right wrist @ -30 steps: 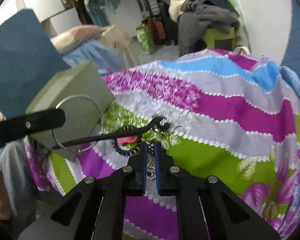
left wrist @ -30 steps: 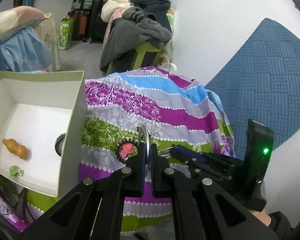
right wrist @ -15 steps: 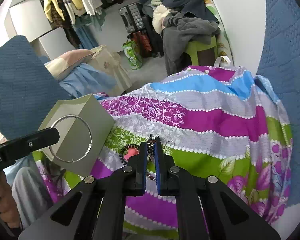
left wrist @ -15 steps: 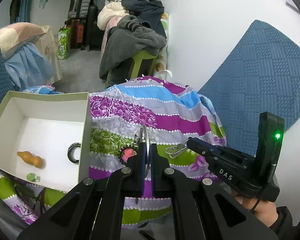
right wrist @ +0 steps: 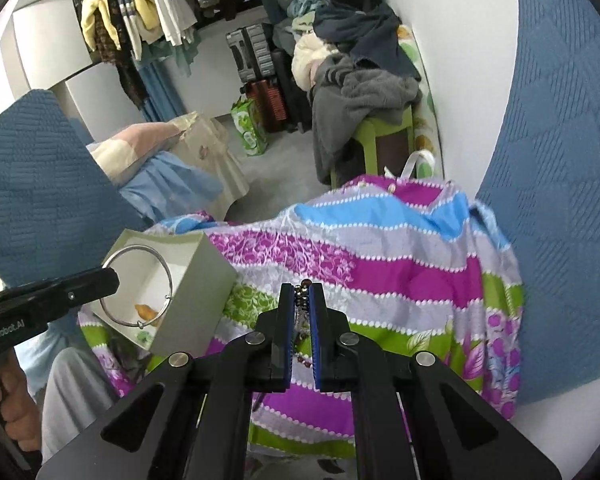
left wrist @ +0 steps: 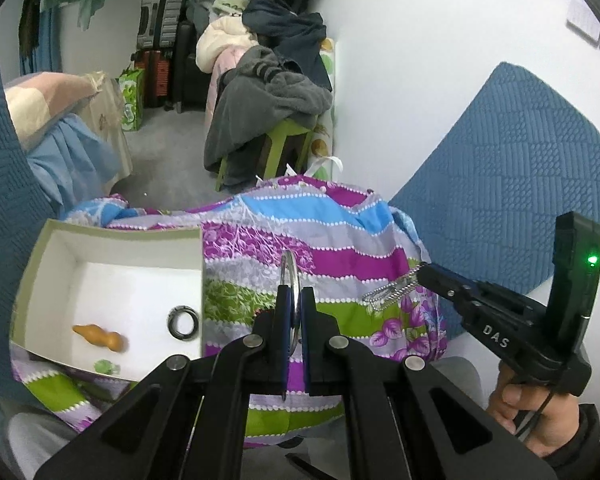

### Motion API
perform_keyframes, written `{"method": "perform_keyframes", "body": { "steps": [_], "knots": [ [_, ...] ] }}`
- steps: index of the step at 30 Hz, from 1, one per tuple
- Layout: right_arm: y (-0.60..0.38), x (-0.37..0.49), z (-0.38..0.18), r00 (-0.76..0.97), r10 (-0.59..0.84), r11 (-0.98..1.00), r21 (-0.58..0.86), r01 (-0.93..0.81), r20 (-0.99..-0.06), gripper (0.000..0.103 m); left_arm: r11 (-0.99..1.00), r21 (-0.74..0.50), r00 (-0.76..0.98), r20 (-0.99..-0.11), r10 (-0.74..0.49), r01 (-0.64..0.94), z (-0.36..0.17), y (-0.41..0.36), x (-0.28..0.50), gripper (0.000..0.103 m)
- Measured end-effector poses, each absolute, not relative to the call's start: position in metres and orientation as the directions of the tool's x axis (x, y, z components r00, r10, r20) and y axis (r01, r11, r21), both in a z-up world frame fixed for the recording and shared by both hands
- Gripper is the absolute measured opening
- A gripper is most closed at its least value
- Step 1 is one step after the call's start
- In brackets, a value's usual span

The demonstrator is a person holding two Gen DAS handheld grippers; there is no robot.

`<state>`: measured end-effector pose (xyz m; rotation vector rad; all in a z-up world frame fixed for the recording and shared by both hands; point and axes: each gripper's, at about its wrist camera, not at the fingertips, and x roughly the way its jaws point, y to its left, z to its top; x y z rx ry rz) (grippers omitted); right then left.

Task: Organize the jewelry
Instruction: 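Carry the hoop and chain into the green box and open both tools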

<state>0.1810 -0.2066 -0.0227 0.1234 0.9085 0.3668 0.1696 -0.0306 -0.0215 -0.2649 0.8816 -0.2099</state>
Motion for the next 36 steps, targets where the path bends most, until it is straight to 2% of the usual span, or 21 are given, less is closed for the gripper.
{"method": "perform_keyframes", "body": {
  "steps": [10,20,27,36],
  "knots": [
    [-0.182,0.190,0.032,0.596,0.339,0.939,0.221,-0.264,-0.728,0.005,0.955,-0.289,0.645,-0.716,-0.266,0.073,0.021,0.010,0.176,0.002],
    [-0.125,0.202,0.064,0.611,0.370,0.924,0.208,-0.320,-0.700,0.005,0.956,-0.291,0.667,-0.704,-0.244,0.043,0.038,0.066,0.173,0.003],
    [-0.080,0.209,0.063,0.586,0.401,0.907,0.215,-0.363,-0.704,0.005,0.956,-0.294,0.659,-0.720,-0.218,-0.005,0.028,0.111,0.171,0.003],
    [-0.026,0.213,0.031,0.534,0.405,0.899,0.216,-0.382,-0.742,0.005,0.952,-0.301,0.604,-0.769,-0.209,-0.053,-0.016,0.158,0.175,0.003]
  ]
}}
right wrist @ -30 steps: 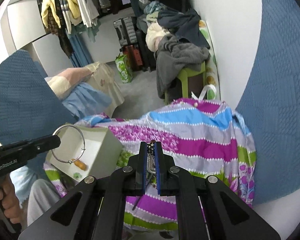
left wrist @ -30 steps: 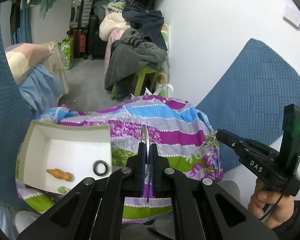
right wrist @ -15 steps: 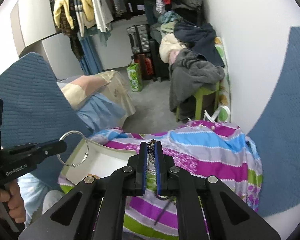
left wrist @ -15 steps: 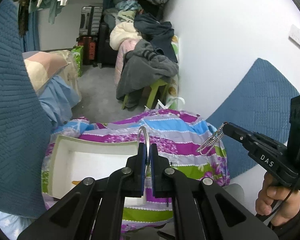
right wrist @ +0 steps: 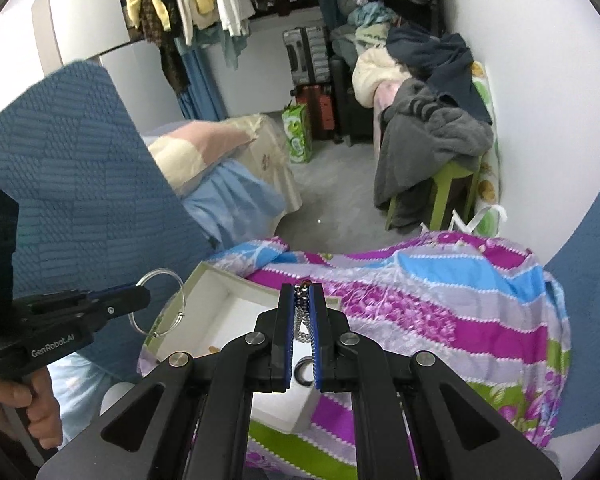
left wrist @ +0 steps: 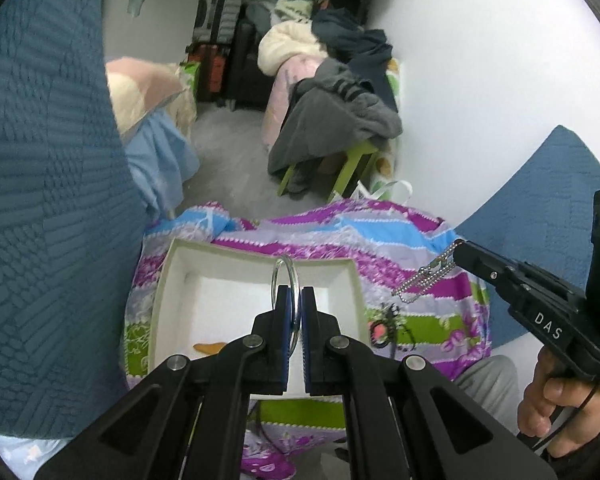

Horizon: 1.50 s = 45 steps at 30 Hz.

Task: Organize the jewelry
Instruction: 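Carry the hoop and chain into the green box and open both tools, then lift both tools out of the box and move over the cloth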

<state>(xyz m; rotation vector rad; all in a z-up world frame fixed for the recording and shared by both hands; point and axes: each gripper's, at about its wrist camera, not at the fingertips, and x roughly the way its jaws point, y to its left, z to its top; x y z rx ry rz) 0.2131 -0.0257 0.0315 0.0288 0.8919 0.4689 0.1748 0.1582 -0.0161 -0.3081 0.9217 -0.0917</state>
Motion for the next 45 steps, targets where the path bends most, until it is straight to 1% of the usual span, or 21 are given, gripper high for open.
{"method": "perform_keyframes", "body": {
  "steps": [8,16,22,26,27,28,30,31,34,37,38,39,40,41,42,43,44,45],
  "knots": [
    [0.007,0.206,-0.014,0.480,0.362,0.911,0.195,-0.362,-0.799,0.005,0.954,-0.292,0.527,-0.822,-0.217,-0.062,-0.070,0.181,0.183,0.003],
    [0.031,0.194,-0.065,0.391,0.330,0.908,0.176,-0.380,-0.859,0.005,0.955,-0.288,0.457,-0.860,-0.227,-0.069,-0.116,0.190,0.188,0.003],
    [0.037,0.189,-0.084,0.354,0.328,0.903,0.180,-0.390,-0.876,0.005,0.954,-0.290,0.429,-0.874,-0.228,-0.084,-0.132,0.190,0.188,0.003],
    [0.039,0.188,-0.085,0.342,0.332,0.899,0.184,-0.398,-0.879,0.005,0.951,-0.297,0.440,-0.868,-0.232,-0.085,-0.128,0.192,0.186,0.003],
    [0.040,0.189,-0.085,0.341,0.335,0.898,0.188,-0.398,-0.879,0.005,0.951,-0.299,0.445,-0.865,-0.232,-0.084,-0.126,0.192,0.185,0.004],
    [0.039,0.189,-0.084,0.339,0.340,0.897,0.194,-0.398,-0.877,0.007,0.950,-0.302,0.452,-0.860,-0.236,-0.080,-0.122,0.192,0.184,0.004],
    [0.038,0.189,-0.082,0.340,0.343,0.897,0.197,-0.396,-0.876,0.015,0.951,-0.301,0.462,-0.855,-0.235,-0.074,-0.114,0.191,0.183,0.005],
    [0.036,0.189,-0.079,0.346,0.342,0.898,0.197,-0.393,-0.874,0.029,0.952,-0.298,0.464,-0.855,-0.231,-0.074,-0.110,0.190,0.183,0.005],
    [0.031,0.189,-0.068,0.364,0.360,0.896,0.209,-0.393,-0.859,0.034,0.953,-0.294,0.476,-0.849,-0.227,-0.070,-0.096,0.188,0.182,0.005],
    [0.023,0.189,-0.051,0.397,0.374,0.896,0.216,-0.388,-0.838,0.051,0.954,-0.291,0.491,-0.844,-0.217,-0.077,-0.081,0.185,0.179,0.005],
    [0.019,0.189,-0.044,0.412,0.381,0.896,0.219,-0.387,-0.828,0.056,0.953,-0.291,0.496,-0.841,-0.215,-0.081,-0.076,0.184,0.177,0.005],
    [0.014,0.187,-0.034,0.433,0.383,0.897,0.216,-0.386,-0.816,0.058,0.952,-0.296,0.503,-0.837,-0.216,-0.083,-0.070,0.183,0.175,0.007],
    [0.010,0.187,-0.026,0.450,0.382,0.898,0.210,-0.386,-0.807,0.066,0.950,-0.300,0.512,-0.831,-0.218,-0.083,-0.064,0.182,0.173,0.011],
    [0.006,0.186,-0.018,0.468,0.382,0.900,0.205,-0.385,-0.797,0.071,0.951,-0.297,0.522,-0.827,-0.210,-0.088,-0.057,0.181,0.170,0.028],
    [0.001,0.185,-0.009,0.488,0.384,0.901,0.203,-0.383,-0.784,0.072,0.952,-0.291,0.536,-0.821,-0.197,-0.095,-0.050,0.180,0.167,0.047],
    [-0.005,0.184,0.000,0.505,0.387,0.902,0.203,-0.380,-0.772,0.073,0.953,-0.287,0.558,-0.809,-0.185,-0.101,-0.042,0.180,0.163,0.054],
    [-0.011,0.183,0.008,0.519,0.389,0.903,0.204,-0.377,-0.762,0.077,0.953,-0.285,0.582,-0.794,-0.174,-0.104,-0.034,0.180,0.158,0.060],
    [-0.018,0.183,0.016,0.534,0.387,0.906,0.203,-0.371,-0.752,0.081,0.953,-0.285,0.595,-0.786,-0.169,-0.105,-0.026,0.180,0.154,0.060]
  ]
}}
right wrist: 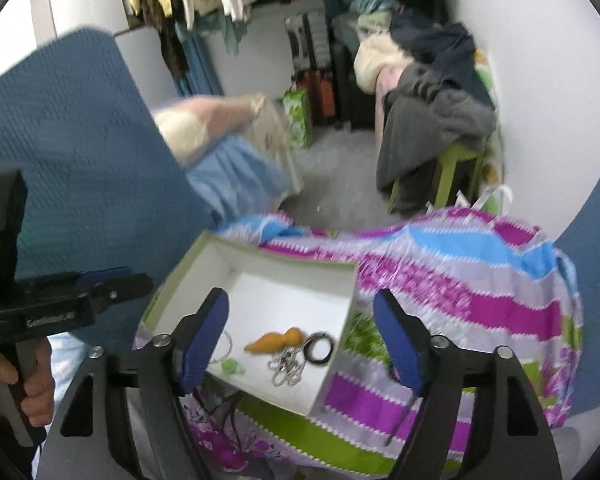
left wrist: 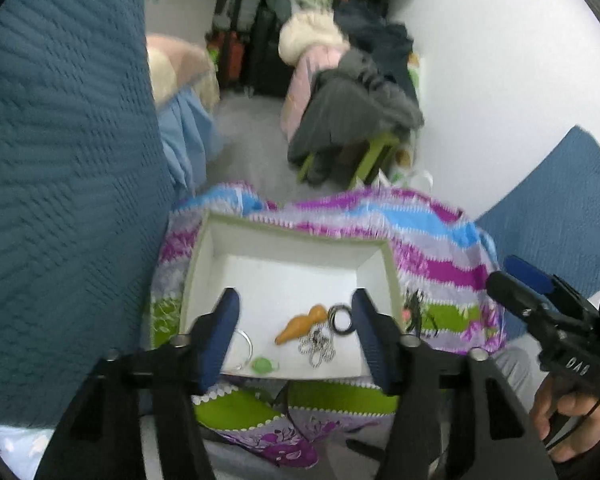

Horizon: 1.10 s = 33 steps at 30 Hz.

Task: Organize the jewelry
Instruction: 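Lift both tools out of the box and move over the cloth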

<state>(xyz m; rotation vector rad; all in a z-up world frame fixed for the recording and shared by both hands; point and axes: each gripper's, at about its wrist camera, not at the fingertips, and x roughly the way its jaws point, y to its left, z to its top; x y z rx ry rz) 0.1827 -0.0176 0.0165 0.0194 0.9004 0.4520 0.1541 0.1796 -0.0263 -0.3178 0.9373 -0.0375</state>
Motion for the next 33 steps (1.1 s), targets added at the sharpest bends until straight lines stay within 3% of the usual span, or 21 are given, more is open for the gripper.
{"method": "perform_keyframes", "body": {
  "steps": [9,17,27,33],
  "knots": [
    [-0.088,0.159,0.074,0.665,0.358,0.930,0.183,-0.320,-0.655,0.083,0.958,-0.278,0.686,-0.711,-0.157,-0.068,0.029,0.153,0.124,0.060],
    [-0.147,0.128,0.080,0.717,0.299,0.953,0.154,-0.262,-0.630,0.082,0.958,-0.286,0.715,-0.666,-0.215,0.022,0.046,0.090,0.110,0.060],
    [-0.196,0.086,0.051,0.686,0.292,0.956,0.180,-0.233,-0.666,0.072,0.945,-0.311,0.675,-0.676,-0.295,0.101,0.029,0.015,0.098,0.058],
    [-0.214,0.070,0.036,0.671,0.308,0.951,0.194,-0.242,-0.675,0.057,0.934,-0.339,0.629,-0.705,-0.329,0.109,0.005,-0.019,0.094,0.058]
  ]
}}
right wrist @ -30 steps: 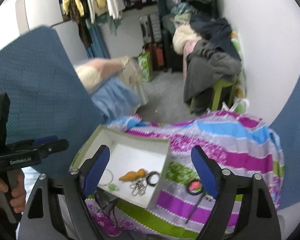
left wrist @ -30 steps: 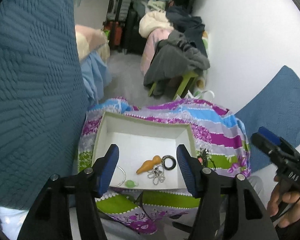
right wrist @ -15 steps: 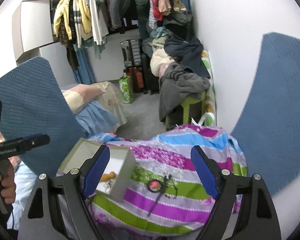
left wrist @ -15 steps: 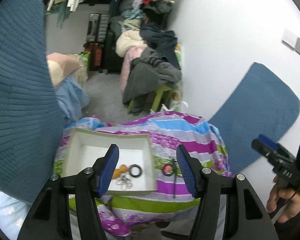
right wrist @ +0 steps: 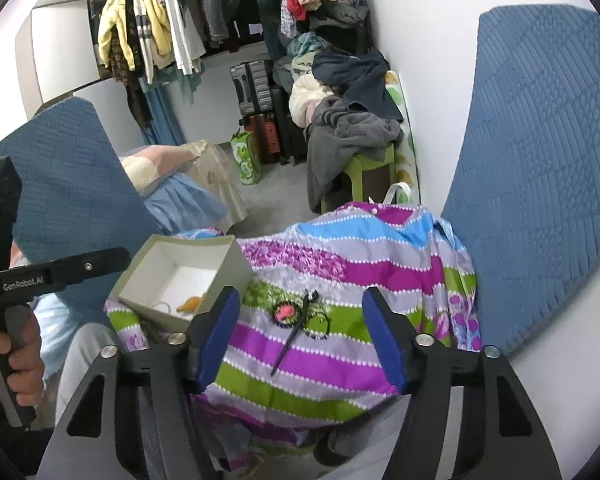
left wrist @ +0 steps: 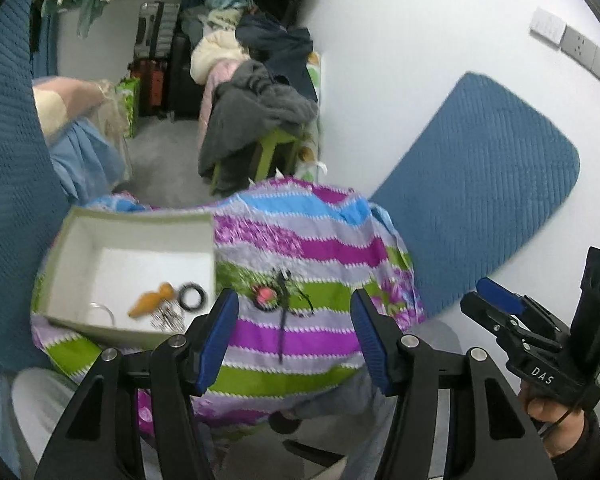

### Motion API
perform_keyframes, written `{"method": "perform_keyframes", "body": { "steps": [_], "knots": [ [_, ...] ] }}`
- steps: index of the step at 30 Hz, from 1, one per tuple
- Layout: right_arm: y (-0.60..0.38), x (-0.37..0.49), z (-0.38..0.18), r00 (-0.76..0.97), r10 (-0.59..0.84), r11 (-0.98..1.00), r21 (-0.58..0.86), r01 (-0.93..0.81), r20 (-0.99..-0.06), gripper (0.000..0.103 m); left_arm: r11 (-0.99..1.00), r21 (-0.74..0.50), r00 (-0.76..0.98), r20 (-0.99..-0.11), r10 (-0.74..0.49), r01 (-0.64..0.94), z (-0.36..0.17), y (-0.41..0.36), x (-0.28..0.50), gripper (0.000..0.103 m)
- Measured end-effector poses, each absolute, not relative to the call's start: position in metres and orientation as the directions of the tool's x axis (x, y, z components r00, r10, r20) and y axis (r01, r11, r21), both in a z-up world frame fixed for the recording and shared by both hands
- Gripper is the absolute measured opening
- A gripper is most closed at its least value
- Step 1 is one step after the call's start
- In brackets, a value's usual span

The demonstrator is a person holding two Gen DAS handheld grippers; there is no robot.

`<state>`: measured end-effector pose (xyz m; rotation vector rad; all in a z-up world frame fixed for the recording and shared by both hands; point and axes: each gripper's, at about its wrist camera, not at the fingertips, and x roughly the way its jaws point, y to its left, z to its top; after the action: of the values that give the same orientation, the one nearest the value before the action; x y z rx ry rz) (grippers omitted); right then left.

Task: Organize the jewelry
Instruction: 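Lift both tools out of the box and move over the cloth, then grasp the red-brown bead bracelet with the right tool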

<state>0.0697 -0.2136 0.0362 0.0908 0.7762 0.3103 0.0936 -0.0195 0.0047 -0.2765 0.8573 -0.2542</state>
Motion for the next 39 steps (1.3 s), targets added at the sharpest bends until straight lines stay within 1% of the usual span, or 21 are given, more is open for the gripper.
{"method": "perform_keyframes", "body": {
  "steps": [2,6,8,13,16,17,18,20,23,27,30,32,34,36,39],
  "knots": [
    [-0.217,0.066,0.027,0.662,0.313,0.949,0.199,-0.244,-0.681,0.050,0.932,-0.346,0.608,-0.718,-0.337,0.108,-0.007,-0.030,0.095,0.057],
    [-0.222,0.063,0.002,0.640,0.322,0.946,0.205,-0.252,-0.698,0.046,0.933,-0.339,0.587,-0.734,-0.342,0.120,-0.025,-0.048,0.099,0.056],
    [-0.223,0.064,-0.011,0.631,0.327,0.944,0.212,-0.253,-0.703,0.043,0.935,-0.329,0.570,-0.747,-0.342,0.130,-0.038,-0.058,0.105,0.049],
    [-0.222,0.073,-0.047,0.606,0.349,0.935,0.224,-0.275,-0.715,0.041,0.935,-0.338,0.541,-0.769,-0.340,0.107,-0.074,-0.069,0.121,0.048],
    [-0.219,0.081,-0.074,0.580,0.364,0.929,0.236,-0.286,-0.729,0.038,0.934,-0.348,0.532,-0.777,-0.336,0.081,-0.098,-0.070,0.133,0.048],
    [-0.218,0.084,-0.081,0.576,0.371,0.926,0.241,-0.291,-0.728,0.037,0.933,-0.352,0.525,-0.783,-0.334,0.070,-0.109,-0.071,0.138,0.047],
    [-0.218,0.088,-0.091,0.572,0.374,0.924,0.240,-0.297,-0.730,0.036,0.934,-0.351,0.520,-0.787,-0.332,0.065,-0.117,-0.072,0.142,0.044],
    [-0.216,0.096,-0.109,0.558,0.376,0.921,0.235,-0.309,-0.740,0.033,0.938,-0.344,0.506,-0.801,-0.319,0.047,-0.136,-0.074,0.152,0.043],
    [-0.216,0.111,-0.133,0.532,0.402,0.911,0.268,-0.313,-0.745,0.032,0.940,-0.340,0.499,-0.813,-0.300,0.011,-0.158,-0.074,0.165,0.043],
    [-0.216,0.132,-0.152,0.500,0.427,0.900,0.303,-0.313,-0.753,0.032,0.951,-0.310,0.485,-0.835,-0.260,-0.024,-0.180,-0.074,0.184,0.043],
    [-0.209,0.147,-0.159,0.491,0.427,0.898,0.290,-0.332,-0.760,0.030,0.957,-0.288,0.476,-0.848,-0.234,-0.042,-0.193,-0.076,0.197,0.042],
    [-0.202,0.160,-0.167,0.475,0.431,0.892,0.281,-0.354,-0.768,0.025,0.961,-0.273,0.469,-0.856,-0.218,-0.053,-0.201,-0.078,0.206,0.042],
    [-0.197,0.169,-0.175,0.458,0.431,0.888,0.275,-0.369,-0.777,0.023,0.966,-0.249,0.470,-0.862,-0.190,-0.066,-0.208,-0.080,0.214,0.042],
    [-0.193,0.179,-0.184,0.443,0.425,0.886,0.263,-0.382,-0.789,0.022,0.970,-0.232,0.473,-0.865,-0.170,-0.075,-0.214,-0.082,0.220,0.038],
    [-0.191,0.189,-0.195,0.435,0.407,0.888,0.237,-0.394,-0.803,0.021,0.976,-0.200,0.474,-0.870,-0.135,-0.090,-0.223,-0.083,0.225,0.038]
  ]
}}
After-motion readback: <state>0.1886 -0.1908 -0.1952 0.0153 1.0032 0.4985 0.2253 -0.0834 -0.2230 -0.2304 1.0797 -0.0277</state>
